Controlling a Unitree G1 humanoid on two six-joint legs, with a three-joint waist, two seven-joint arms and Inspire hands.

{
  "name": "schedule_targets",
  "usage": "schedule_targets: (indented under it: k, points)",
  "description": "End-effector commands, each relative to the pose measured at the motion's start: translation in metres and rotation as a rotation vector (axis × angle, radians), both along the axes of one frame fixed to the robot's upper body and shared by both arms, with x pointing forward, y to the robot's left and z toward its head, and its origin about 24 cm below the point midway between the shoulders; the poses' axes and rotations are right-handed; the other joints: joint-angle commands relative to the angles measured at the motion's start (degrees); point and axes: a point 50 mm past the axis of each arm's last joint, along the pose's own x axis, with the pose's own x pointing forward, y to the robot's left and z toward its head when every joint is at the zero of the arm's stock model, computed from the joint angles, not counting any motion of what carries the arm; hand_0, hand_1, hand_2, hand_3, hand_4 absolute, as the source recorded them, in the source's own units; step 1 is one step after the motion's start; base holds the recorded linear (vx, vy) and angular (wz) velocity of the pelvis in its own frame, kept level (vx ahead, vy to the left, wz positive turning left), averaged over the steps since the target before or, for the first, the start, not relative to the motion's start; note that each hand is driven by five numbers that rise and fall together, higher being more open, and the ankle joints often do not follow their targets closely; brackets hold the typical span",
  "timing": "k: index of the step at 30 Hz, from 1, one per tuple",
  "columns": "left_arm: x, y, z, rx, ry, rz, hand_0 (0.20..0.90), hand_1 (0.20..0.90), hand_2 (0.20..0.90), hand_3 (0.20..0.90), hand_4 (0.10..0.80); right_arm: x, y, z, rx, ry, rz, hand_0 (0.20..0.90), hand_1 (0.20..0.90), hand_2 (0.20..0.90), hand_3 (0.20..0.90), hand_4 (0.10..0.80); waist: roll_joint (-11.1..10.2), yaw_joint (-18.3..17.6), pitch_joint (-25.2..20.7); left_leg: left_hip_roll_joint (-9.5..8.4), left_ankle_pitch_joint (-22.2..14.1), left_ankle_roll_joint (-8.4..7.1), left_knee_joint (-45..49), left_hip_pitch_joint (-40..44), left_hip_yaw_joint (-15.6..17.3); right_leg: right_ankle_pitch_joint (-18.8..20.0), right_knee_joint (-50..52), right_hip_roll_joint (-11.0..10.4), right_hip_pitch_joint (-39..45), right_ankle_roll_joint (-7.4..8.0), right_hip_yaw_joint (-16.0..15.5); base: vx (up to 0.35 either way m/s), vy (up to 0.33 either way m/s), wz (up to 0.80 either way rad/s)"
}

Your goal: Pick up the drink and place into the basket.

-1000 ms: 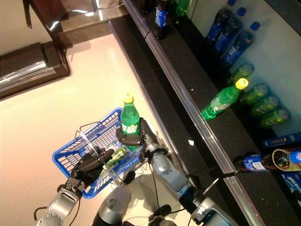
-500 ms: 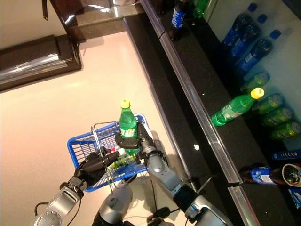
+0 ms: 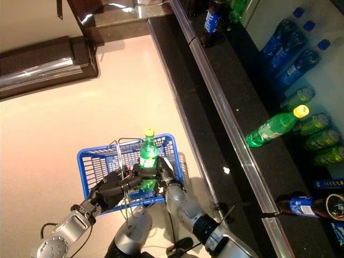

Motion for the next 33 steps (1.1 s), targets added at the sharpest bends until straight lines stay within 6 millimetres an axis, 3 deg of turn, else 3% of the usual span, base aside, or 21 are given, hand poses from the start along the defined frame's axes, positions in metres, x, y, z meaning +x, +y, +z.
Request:
schedule_targets:
  k: [1, 10, 15, 21, 33]
  points:
    - [-0.007, -0.068, 0.137, -0.356, -0.744, -0.42, 0.3, 0.3, 0.3, 0.2, 0.1, -0.02, 0.081, 0.042, 0.297, -0.057, 0.287, 0.3, 0.3, 0.3, 0.2, 0.1, -0.9, -1.3, -6.7, -1.96, 0.0, 1.95, 1.7, -2.5, 1.8, -1.0, 3.9, 2.2, -1.9, -2.92, 4.8, 0.0, 0.0, 0.0]
    - [-0.007, -0.067, 0.136, -0.365, -0.741, -0.425, 0.3, 0.3, 0.3, 0.2, 0.1, -0.031, 0.093, 0.025, 0.489, 0.178, 0.318, 0.3, 0.3, 0.3, 0.2, 0.1, -1.2, -0.9, -5.6, -1.88, 0.2, 2.14, 1.7, -3.2, 2.1, -0.4, 4.0, 2.1, -2.6, -2.63, 4.5, 0.0, 0.0, 0.0]
    - [-0.008, -0.066, 0.136, -0.363, -0.733, -0.429, 0.3, 0.3, 0.3, 0.2, 0.1, -0.035, 0.102, 0.022, 0.727, 0.38, 0.251, 0.3, 0.3, 0.3, 0.2, 0.1, -1.3, -0.7, -4.9, -1.76, 0.3, 2.36, 1.6, -3.5, 2.4, -0.1, 4.2, 2.2, -3.0, -2.48, 4.4, 0.007, -0.005, 0.01]
    - [-0.009, -0.067, 0.135, -0.368, -0.736, -0.443, 0.3, 0.3, 0.3, 0.2, 0.1, -0.037, 0.106, 0.023, 0.762, 0.421, 0.244, 0.3, 0.3, 0.3, 0.2, 0.1, -1.3, -0.9, -4.4, -1.67, 0.6, 2.47, 1.3, -3.5, 2.6, 0.4, 4.1, 2.4, -3.3, -2.31, 4.7, 0.0, 0.0, 0.0]
    - [-0.007, -0.072, 0.136, -0.362, -0.696, -0.535, 0.3, 0.3, 0.3, 0.2, 0.1, 0.012, 0.082, 0.032, 0.804, 0.49, 0.008, 0.3, 0.3, 0.3, 0.2, 0.1, -1.6, 0.2, -4.5, -1.6, 0.4, 2.68, 1.7, -3.2, 2.2, 0.9, 4.7, 2.0, -2.8, -2.04, 3.8, 0.042, -0.002, 0.04]
